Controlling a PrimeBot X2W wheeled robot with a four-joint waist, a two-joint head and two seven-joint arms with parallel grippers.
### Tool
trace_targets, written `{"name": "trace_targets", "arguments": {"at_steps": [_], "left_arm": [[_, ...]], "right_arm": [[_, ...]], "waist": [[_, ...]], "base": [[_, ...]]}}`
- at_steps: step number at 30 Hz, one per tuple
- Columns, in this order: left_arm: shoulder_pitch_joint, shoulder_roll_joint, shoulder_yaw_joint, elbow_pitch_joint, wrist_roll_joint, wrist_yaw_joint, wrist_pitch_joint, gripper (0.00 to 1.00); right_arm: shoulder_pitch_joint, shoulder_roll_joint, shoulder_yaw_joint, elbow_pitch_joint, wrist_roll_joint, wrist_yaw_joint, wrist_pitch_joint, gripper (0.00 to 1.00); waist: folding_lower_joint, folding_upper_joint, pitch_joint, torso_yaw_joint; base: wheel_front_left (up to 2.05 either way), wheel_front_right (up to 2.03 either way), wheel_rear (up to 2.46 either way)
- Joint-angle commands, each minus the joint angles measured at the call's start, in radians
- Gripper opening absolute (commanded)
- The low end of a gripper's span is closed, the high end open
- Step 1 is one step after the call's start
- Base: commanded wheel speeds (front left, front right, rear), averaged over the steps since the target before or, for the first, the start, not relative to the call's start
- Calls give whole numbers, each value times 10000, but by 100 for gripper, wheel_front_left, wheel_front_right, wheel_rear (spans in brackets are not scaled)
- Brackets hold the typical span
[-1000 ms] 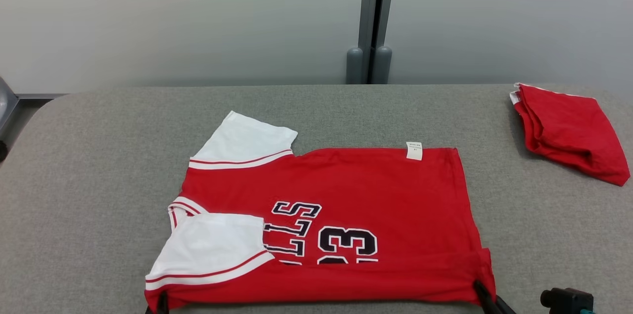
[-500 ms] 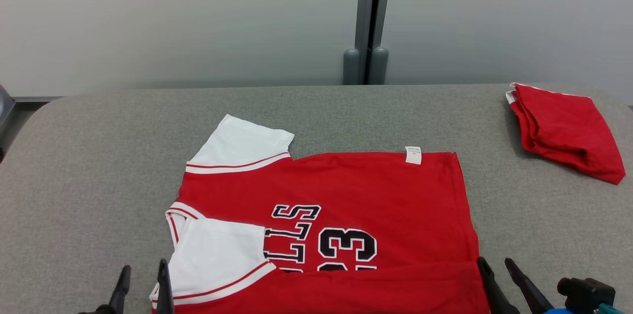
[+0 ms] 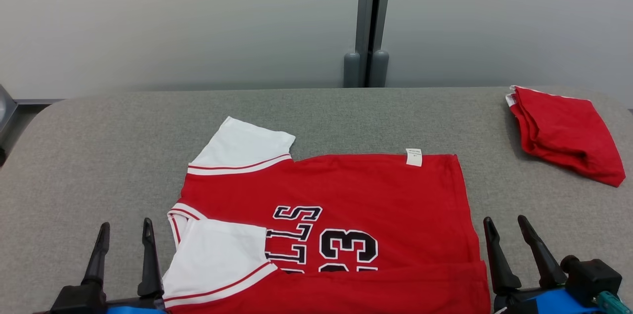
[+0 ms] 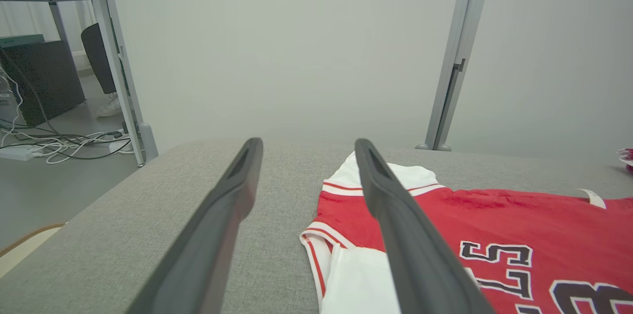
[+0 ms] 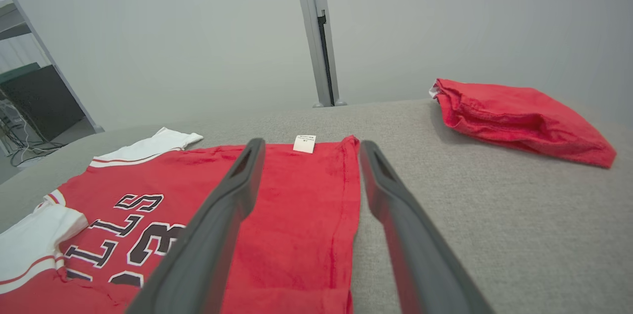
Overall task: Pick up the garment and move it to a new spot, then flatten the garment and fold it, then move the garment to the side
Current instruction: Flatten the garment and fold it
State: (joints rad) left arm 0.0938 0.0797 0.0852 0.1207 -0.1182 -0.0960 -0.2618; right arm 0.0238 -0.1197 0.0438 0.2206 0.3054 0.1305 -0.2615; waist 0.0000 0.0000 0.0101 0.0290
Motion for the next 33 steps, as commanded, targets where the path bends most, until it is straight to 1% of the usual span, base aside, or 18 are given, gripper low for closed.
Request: {"name": "trace_targets", "arguments": {"at_steps": [1,7,12,16,23,33], "left_arm": [[-204,-28,33,182,105,-52,-40,100],[-155,-45,180,677,398,-122,-41,100],[-84,-44,187,1148,542,-164,-40,100],[-205,52,104,1300,685,-205,-41,100],[-240,19,176,1303,673,-220,-42,100],[-139,-51,341,1299,554,-187,-42,100]], "right_arm": [[126,97,-112,-130,-262,7,-43,100],[479,431,-356,-394,-846,7,-45,100],[665,616,-605,-327,-1270,7,-47,100],[653,654,-625,-236,-1379,7,-47,100],[528,689,-615,-127,-1488,7,-48,100],[554,693,-445,-21,-1284,7,-48,100]], "waist": [[0,0,-25,21],[0,0,-123,40],[0,0,-181,85],[0,0,-223,119],[0,0,-269,127],[0,0,-291,67]], "base": [[0,0,0],[0,0,0],[0,0,0],[0,0,0],[0,0,0],[0,0,0]]}}
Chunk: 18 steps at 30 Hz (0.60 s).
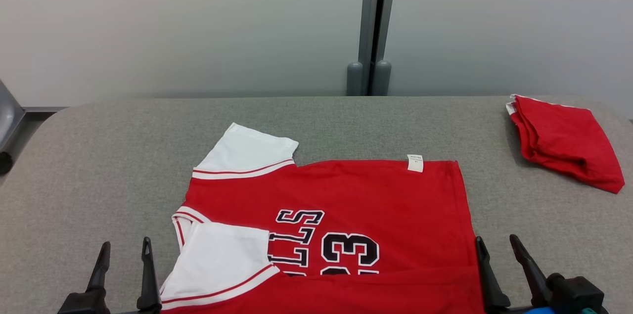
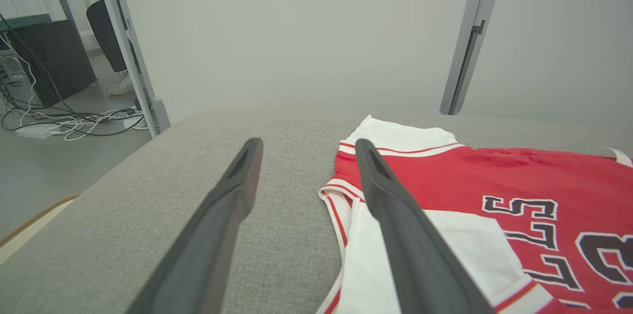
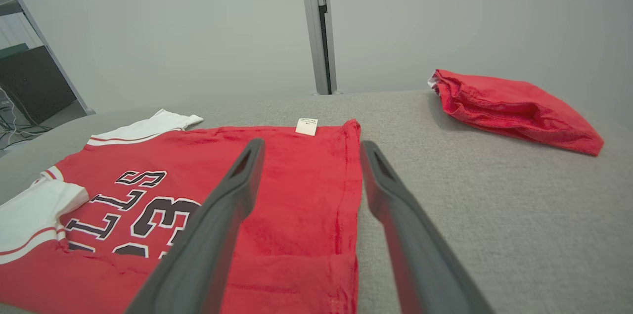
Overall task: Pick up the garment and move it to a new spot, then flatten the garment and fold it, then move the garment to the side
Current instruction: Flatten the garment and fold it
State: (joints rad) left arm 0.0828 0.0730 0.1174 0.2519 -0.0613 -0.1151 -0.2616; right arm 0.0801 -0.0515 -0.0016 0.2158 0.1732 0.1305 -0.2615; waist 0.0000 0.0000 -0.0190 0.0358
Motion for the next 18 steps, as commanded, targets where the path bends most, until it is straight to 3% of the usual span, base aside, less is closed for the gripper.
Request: {"name": "trace_targets", "arguments": {"at_steps": [1,5,11,13,14,18], "left_arm": [[-255,8,59,100,-114,-30,-44,100],[-1076,194,-201,289,-121,-80,-44,100],[-3673,1137,-1127,1275,-250,-175,-38,100],[-4792,1615,-1861,1912,-636,-169,-31,100],[-5884,2189,-2636,2611,-1072,-144,163,100],[-7890,3019,-4056,3665,-2118,-147,670,100]], "right_arm": [[-226,8,160,87,46,7,-48,100],[-892,-35,420,175,17,7,-49,100],[-2726,-566,1022,885,-21,7,-41,100],[-3334,-769,1166,1334,58,7,27,100],[-4039,-952,1362,1770,68,7,363,100],[-5345,-1238,1801,2262,204,7,851,100]], "waist": [[0,0,62,-30],[0,0,164,-66],[0,0,695,-357],[0,0,934,-464],[0,0,1265,-637],[0,0,2069,-1023]], "base": [[0,0,0],[0,0,0],[0,0,0],[0,0,0],[0,0,0],[0,0,0]]}}
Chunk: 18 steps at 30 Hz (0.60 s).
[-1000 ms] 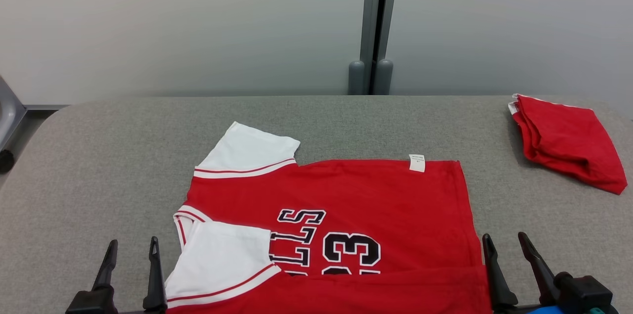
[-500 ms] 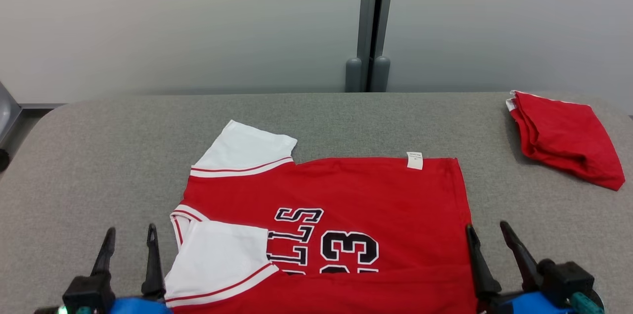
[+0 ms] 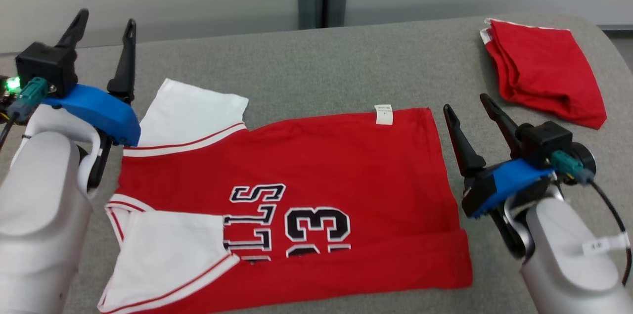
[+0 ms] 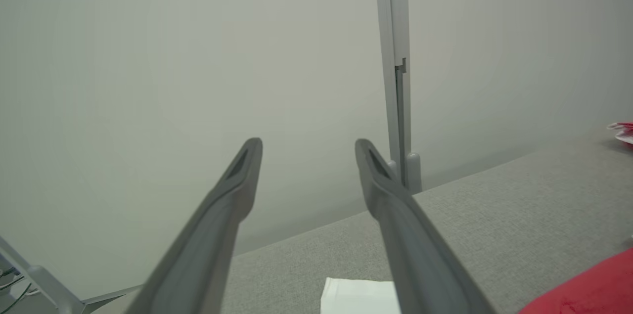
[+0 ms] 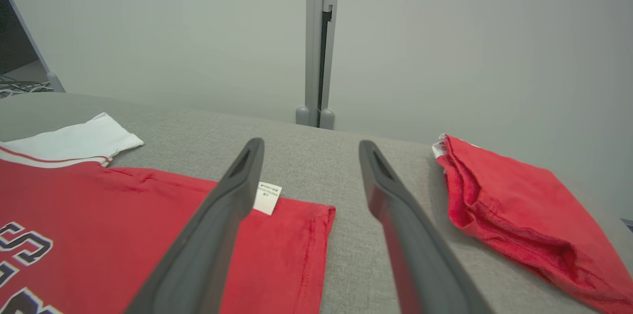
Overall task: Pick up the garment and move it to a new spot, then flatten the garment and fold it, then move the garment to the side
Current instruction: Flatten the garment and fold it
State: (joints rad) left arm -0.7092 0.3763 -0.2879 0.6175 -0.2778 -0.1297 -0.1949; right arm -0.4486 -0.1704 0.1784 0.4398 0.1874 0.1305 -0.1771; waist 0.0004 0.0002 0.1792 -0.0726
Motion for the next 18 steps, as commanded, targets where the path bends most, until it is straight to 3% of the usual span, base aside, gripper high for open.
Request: {"name": "trace_targets", "arguments": {"at_steps": [1,9,18], "left_arm": [[-343,103,-325,237,-317,-1,231,100],[-2546,1196,-2791,1627,-1909,-2,1743,100],[-3445,1584,-4384,2717,-3379,-3,2628,100]], "right_arm": [[-340,-104,118,124,128,7,136,100],[-2174,-415,1042,527,710,7,697,100],[-3146,-549,1849,652,1310,7,762,100]], "waist": [[-4,-2,296,-36],[-4,-2,1705,-689],[-4,-2,2627,-1055]], "base": [[0,0,0],[0,0,0],[0,0,0]]}}
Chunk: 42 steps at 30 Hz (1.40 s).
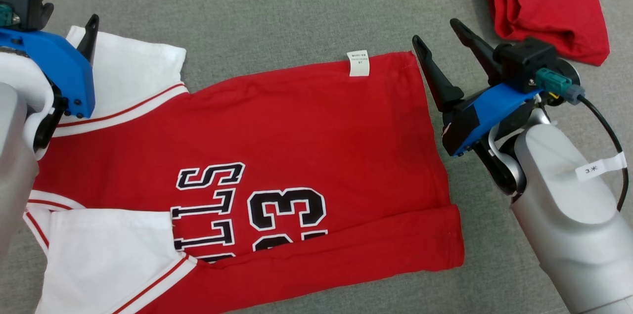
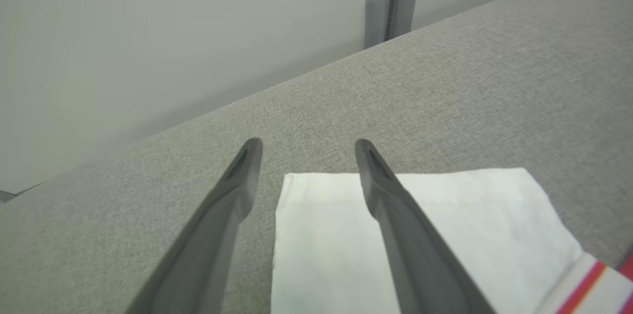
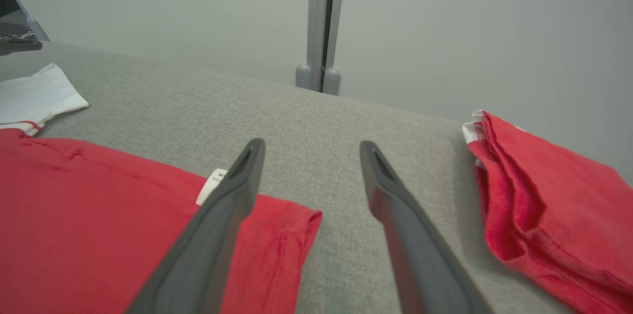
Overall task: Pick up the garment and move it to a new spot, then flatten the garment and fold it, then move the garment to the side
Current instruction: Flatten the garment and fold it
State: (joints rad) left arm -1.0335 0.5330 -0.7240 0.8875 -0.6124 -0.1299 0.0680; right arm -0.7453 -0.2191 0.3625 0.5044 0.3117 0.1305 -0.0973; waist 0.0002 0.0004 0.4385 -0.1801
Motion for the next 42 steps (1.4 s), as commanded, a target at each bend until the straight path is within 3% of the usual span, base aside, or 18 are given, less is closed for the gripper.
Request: {"name": "trace_targets", "arguments": {"at_steps": [1,11,17,18,19,20,21,35,36,37,38,42], "left_arm": [[-288,74,-167,88,-134,-1,50,100],[-767,297,-1096,800,-1086,-2,291,100],[-769,123,-1506,1311,-1682,-2,887,100],[-761,119,-1532,1389,-1778,-2,947,87],[-731,82,-1604,1420,-1843,-2,990,36],[-695,79,-1640,1446,-1923,-2,999,14],[-664,91,-1672,1471,-2021,-2,985,0],[-1188,-215,-2462,1282,-2525,-1,-82,0],[-1217,-233,-2520,1267,-2548,-1,-148,0],[-1242,-260,-2569,1247,-2594,-1,-205,0],[-1275,-268,-2634,1216,-2604,-1,-307,0],[-1383,-331,-2799,1153,-2685,-1,-591,0]], "right_arm": [[-229,-64,74,1,122,7,-40,100],[-619,-198,523,53,399,5,95,100],[-606,-289,687,73,568,5,395,100],[-607,-288,724,59,655,5,453,100],[-615,-306,765,60,707,7,547,100],[-655,-330,809,60,736,7,618,100],[-722,-349,831,64,768,7,680,100],[-1474,-347,1558,1398,1466,5,2530,100],[-1541,-341,1606,1537,1492,5,2663,85],[-1572,-325,1603,1621,1537,5,2686,24],[-1583,-311,1583,1738,1545,5,2727,0],[-1716,-292,1474,1904,1629,5,2600,0]], "waist": [[-2,-4,111,-4],[-2,-4,691,-220],[-2,-4,831,-284],[-2,-4,827,-288],[-2,-4,807,-282],[-2,-4,795,-275],[-2,-4,785,-268],[-2,-4,841,290],[-2,-4,833,323],[-2,-4,827,359],[-2,-4,816,388],[-2,-4,779,491]], "base": [[0,0,0],[0,0,0],[0,0,0],[0,0,0],[0,0,0],[0,0,0],[0,0,0],[0,0,0],[0,0,0],[0,0,0],[0,0,0],[0,0,0]]}}
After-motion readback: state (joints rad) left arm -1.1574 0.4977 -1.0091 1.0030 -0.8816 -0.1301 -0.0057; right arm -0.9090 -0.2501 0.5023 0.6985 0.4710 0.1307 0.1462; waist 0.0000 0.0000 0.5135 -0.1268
